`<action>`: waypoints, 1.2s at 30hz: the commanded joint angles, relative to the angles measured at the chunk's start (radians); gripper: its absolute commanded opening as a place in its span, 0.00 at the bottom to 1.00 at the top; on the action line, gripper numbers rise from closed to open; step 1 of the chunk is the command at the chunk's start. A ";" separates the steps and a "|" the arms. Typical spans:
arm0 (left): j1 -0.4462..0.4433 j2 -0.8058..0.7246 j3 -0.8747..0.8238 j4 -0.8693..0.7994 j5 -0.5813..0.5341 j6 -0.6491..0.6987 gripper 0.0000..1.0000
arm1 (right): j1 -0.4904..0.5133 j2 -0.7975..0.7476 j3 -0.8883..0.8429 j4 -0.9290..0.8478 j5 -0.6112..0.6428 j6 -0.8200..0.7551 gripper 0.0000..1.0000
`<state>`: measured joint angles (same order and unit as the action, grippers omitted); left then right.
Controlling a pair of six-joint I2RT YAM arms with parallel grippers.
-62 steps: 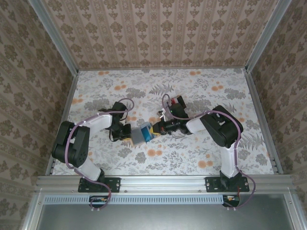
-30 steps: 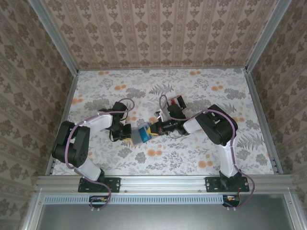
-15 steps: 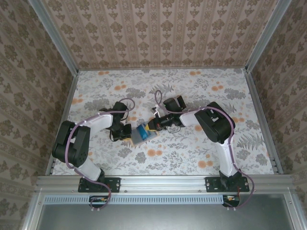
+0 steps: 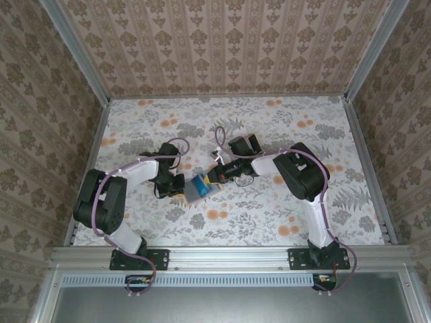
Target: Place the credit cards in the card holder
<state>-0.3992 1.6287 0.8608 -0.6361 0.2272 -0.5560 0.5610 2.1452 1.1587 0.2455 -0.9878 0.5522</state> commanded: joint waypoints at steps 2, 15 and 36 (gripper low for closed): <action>-0.019 0.126 -0.073 0.164 -0.116 0.013 0.00 | 0.011 -0.002 -0.004 -0.040 0.086 -0.042 0.00; -0.021 0.132 -0.068 0.163 -0.115 0.012 0.00 | 0.035 0.001 -0.058 0.153 0.156 0.097 0.00; -0.032 0.132 -0.064 0.164 -0.113 0.010 0.00 | 0.232 -0.086 0.037 -0.354 0.604 -0.083 0.00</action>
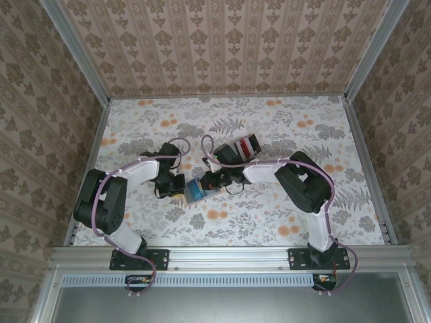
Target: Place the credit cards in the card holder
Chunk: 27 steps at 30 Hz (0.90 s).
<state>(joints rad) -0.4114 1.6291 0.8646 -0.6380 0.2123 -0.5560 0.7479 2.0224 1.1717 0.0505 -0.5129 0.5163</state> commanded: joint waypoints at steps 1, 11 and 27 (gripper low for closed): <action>-0.020 0.130 -0.067 0.164 -0.098 0.010 0.00 | 0.056 0.044 0.040 -0.174 0.156 -0.049 0.00; -0.022 0.123 -0.073 0.172 -0.095 0.004 0.00 | 0.133 0.063 0.135 -0.298 0.278 -0.095 0.00; -0.008 -0.044 -0.041 0.085 -0.078 0.003 0.00 | 0.055 -0.101 0.058 -0.279 0.167 -0.071 0.29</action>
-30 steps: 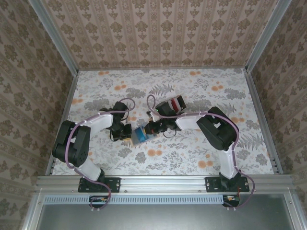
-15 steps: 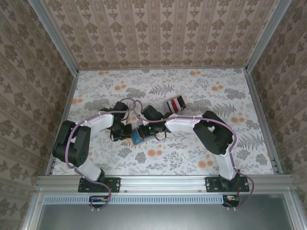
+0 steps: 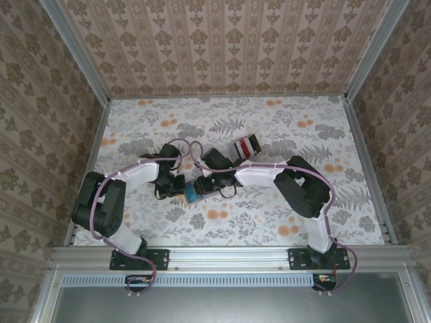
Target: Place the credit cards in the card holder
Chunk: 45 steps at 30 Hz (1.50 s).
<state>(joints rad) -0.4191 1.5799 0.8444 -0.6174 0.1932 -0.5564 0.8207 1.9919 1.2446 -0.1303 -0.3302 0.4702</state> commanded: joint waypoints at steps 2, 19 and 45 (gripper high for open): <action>0.005 -0.022 -0.003 0.034 -0.049 0.010 0.01 | -0.029 -0.111 -0.008 -0.144 0.000 -0.046 0.31; 0.111 0.034 0.219 -0.018 -0.040 0.115 0.21 | 0.009 -0.175 -0.270 0.032 -0.079 0.127 0.24; -0.236 -0.007 -0.104 0.181 0.056 -0.172 0.07 | -0.194 0.139 0.164 -0.059 -0.033 0.050 0.19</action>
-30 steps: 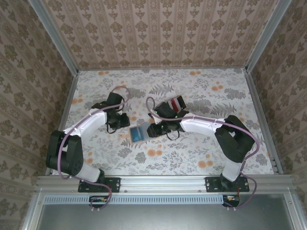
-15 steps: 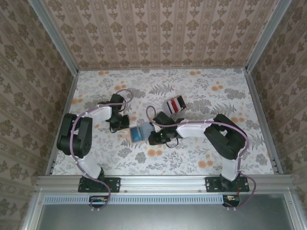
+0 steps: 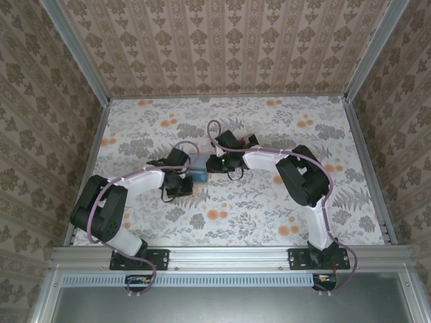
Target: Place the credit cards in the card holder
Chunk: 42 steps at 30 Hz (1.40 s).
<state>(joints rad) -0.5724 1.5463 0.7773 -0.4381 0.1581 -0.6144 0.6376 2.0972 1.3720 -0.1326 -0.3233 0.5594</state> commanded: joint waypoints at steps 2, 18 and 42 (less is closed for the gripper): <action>-0.146 0.053 -0.031 0.044 0.084 -0.156 0.07 | -0.023 0.046 0.059 -0.081 -0.066 -0.059 0.20; -0.356 0.229 0.302 0.090 0.043 -0.137 0.08 | -0.174 -0.198 0.003 -0.202 -0.097 -0.130 0.23; -0.046 0.327 0.582 0.003 0.172 0.002 0.43 | -0.299 -0.264 0.015 -0.354 0.142 -0.184 0.36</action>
<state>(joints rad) -0.6201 1.8248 1.3243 -0.4156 0.2703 -0.6411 0.3454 1.8153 1.3685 -0.4423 -0.2260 0.3939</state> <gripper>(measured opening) 0.432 0.354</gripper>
